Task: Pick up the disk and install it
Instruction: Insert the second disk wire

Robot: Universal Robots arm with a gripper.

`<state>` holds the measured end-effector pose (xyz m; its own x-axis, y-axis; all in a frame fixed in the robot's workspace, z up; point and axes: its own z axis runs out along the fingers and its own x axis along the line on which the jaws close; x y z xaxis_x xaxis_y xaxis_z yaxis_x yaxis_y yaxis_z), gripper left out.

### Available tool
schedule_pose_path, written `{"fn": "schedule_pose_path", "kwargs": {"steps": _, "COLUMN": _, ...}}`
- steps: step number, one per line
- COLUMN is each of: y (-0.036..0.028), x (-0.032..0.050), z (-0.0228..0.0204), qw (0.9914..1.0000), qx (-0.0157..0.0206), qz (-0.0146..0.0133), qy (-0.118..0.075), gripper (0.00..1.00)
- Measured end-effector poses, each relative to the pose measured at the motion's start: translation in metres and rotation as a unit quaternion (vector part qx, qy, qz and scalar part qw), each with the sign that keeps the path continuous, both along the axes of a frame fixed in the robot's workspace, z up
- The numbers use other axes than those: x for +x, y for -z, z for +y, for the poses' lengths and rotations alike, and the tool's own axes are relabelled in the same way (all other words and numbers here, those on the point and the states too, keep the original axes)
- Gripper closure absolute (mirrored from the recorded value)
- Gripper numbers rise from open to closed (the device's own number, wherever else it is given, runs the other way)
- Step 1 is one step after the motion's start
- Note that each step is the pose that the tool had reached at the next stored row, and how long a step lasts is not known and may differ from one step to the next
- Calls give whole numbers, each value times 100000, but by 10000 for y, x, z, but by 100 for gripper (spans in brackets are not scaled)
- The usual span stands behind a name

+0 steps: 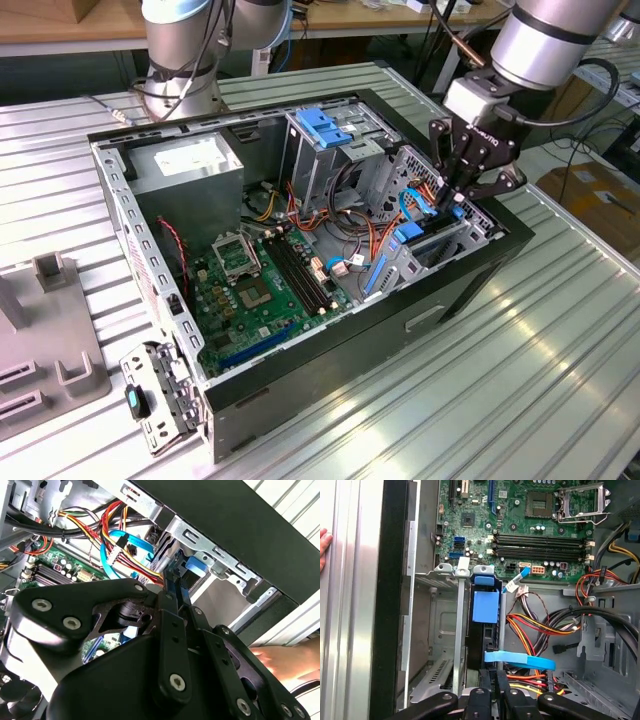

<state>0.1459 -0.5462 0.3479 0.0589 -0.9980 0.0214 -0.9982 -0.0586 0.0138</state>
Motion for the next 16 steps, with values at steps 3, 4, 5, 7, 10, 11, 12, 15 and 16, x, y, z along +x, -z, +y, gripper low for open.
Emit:
{"fn": "schedule_pose_path", "kwargs": {"steps": 3, "y": 10, "x": -1, "z": 0, "qw": 100000, "qx": 16, "qz": -1, "qy": 50, "gripper": 84}}
{"fn": "schedule_pose_path", "kwargs": {"steps": 4, "y": 12, "x": -2, "z": 0, "qw": 100000, "qx": 11, "qz": 0, "qy": 86, "gripper": 84}}
{"fn": "schedule_pose_path", "kwargs": {"steps": 5, "y": 16, "x": -4, "z": 0, "qw": 100000, "qx": 11, "qz": 0, "qy": 151, "gripper": 84}}
{"fn": "schedule_pose_path", "kwargs": {"steps": 7, "y": 22, "x": -8, "z": 0, "qw": 100000, "qx": 23, "qz": 1, "qy": 209, "gripper": 84}}
{"fn": "schedule_pose_path", "kwargs": {"steps": 10, "y": 28, "x": -10, "z": -1, "qw": 100000, "qx": 7, "qz": -1, "qy": 305, "gripper": 84}}
{"fn": "schedule_pose_path", "kwargs": {"steps": 11, "y": 31, "x": -10, "z": -1, "qw": 99999, "qx": 5, "qz": -1, "qy": 346, "gripper": 84}}
{"fn": "schedule_pose_path", "kwargs": {"steps": 12, "y": 35, "x": -10, "z": -2, "qw": 99999, "qx": 2, "qz": 0, "qy": 407, "gripper": 84}}
{"fn": "schedule_pose_path", "kwargs": {"steps": 15, "y": 24, "x": -10, "z": -2, "qw": 99999, "qx": 38, "qz": 1, "qy": 488, "gripper": 84}}
{"fn": "schedule_pose_path", "kwargs": {"steps": 16, "y": 1, "x": -10, "z": -2, "qw": 99999, "qx": 11, "qz": 1, "qy": 498, "gripper": 84}}
